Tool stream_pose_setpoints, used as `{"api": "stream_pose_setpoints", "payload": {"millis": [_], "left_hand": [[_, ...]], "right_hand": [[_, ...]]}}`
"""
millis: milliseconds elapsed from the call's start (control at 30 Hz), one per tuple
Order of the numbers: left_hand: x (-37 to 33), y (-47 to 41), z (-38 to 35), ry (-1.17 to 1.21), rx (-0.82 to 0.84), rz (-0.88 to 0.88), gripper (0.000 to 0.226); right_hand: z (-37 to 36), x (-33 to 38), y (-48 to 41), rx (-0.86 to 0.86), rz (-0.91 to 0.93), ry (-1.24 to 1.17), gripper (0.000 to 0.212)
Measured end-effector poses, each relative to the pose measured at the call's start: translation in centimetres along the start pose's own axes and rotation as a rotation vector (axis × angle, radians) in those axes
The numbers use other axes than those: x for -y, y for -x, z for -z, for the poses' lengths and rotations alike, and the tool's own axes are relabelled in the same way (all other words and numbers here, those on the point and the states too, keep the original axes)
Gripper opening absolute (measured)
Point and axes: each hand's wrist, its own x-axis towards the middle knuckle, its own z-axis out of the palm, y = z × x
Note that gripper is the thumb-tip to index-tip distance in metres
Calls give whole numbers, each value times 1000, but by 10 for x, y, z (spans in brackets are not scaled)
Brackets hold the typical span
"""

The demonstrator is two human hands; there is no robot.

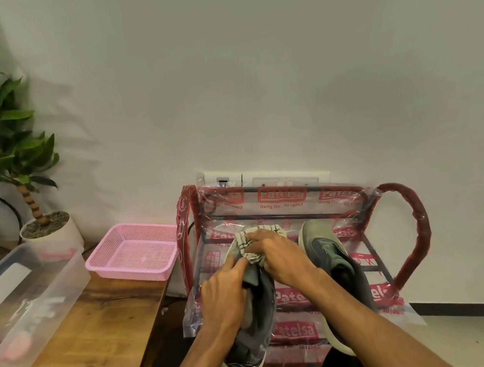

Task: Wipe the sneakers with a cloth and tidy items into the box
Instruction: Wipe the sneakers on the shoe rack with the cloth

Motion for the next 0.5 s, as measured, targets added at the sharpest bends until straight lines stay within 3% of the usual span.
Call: {"api": "stream_pose_setpoints", "payload": {"millis": [133, 233, 367, 500], "left_hand": [[2, -2, -2, 12, 36, 14, 33], [3, -5, -1, 16, 38, 11, 33], [4, -3, -7, -19, 68, -35, 42], [3, 0, -13, -81, 98, -85, 48]], "right_hand": [[-5, -17, 5, 52, 0, 105, 53], [-1, -29, 6, 33, -107, 198, 50], [0, -27, -2, -150, -288, 9, 54], [-6, -13, -12, -210, -250, -87, 54]]}}
